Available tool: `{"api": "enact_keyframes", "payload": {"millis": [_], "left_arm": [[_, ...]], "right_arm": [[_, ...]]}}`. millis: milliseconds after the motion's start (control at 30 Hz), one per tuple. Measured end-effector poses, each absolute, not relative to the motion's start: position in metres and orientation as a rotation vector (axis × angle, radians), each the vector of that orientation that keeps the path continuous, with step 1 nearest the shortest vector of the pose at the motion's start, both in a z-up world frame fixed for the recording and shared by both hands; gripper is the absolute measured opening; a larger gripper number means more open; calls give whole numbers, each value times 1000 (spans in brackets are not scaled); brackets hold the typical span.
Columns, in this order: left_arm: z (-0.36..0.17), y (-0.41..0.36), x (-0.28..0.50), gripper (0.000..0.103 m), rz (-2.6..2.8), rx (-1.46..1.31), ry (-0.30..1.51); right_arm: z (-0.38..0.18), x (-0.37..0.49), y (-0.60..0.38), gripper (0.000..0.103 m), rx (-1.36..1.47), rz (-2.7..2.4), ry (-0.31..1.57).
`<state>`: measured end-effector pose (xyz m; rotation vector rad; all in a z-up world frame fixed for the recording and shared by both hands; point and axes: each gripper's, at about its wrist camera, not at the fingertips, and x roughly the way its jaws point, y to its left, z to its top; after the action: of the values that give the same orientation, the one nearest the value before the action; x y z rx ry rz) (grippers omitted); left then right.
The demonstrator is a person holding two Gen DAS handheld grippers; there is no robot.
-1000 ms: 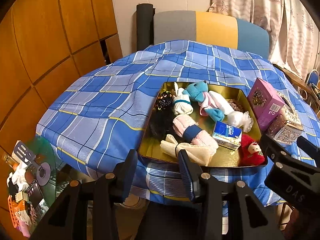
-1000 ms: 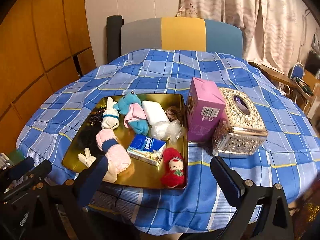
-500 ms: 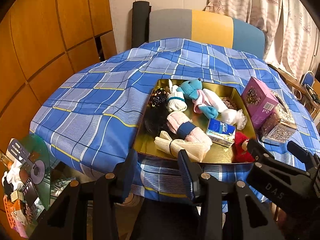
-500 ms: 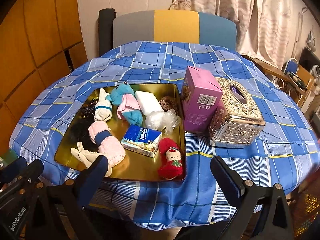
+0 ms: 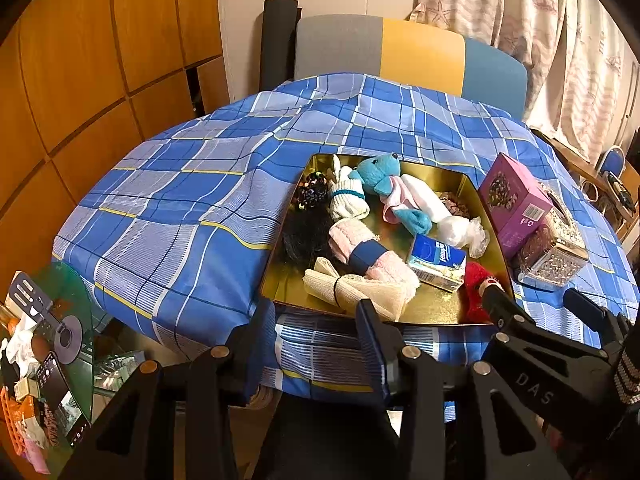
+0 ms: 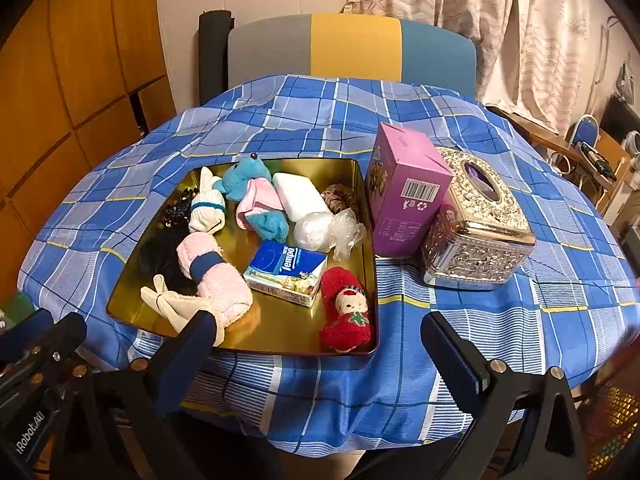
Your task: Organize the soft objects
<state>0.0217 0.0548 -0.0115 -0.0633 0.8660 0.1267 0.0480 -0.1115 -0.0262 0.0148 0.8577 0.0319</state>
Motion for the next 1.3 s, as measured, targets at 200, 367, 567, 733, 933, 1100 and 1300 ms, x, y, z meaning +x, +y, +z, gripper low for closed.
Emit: {"api": "enact_keyframes", "payload": {"millis": [200,367,567,733,933,1100,1300], "left_arm": [[-13,54,22,42,120,-68,869],[-14,52,22,42,119,-64,874],[-15,52,22,42,118,-62,879],[-15,52,22,42,121,-63,877],[-14,52,20,42,118,-62,875],[-14,52,21,42,120,-62,877],[-16,52,22,42,120,-69,883]], "right_arm": [[-28,48,-112,103,22,37,865],[-27,49,-113,103,22,30,863],[-27,49,-115,103,42,30,857],[-27,49,-114,103,31,28,856],[-30,51,-115,103,39,29,872],[-32,51,-116,103,47,28,875],[-32,51,-120,103,63,19,871]]}}
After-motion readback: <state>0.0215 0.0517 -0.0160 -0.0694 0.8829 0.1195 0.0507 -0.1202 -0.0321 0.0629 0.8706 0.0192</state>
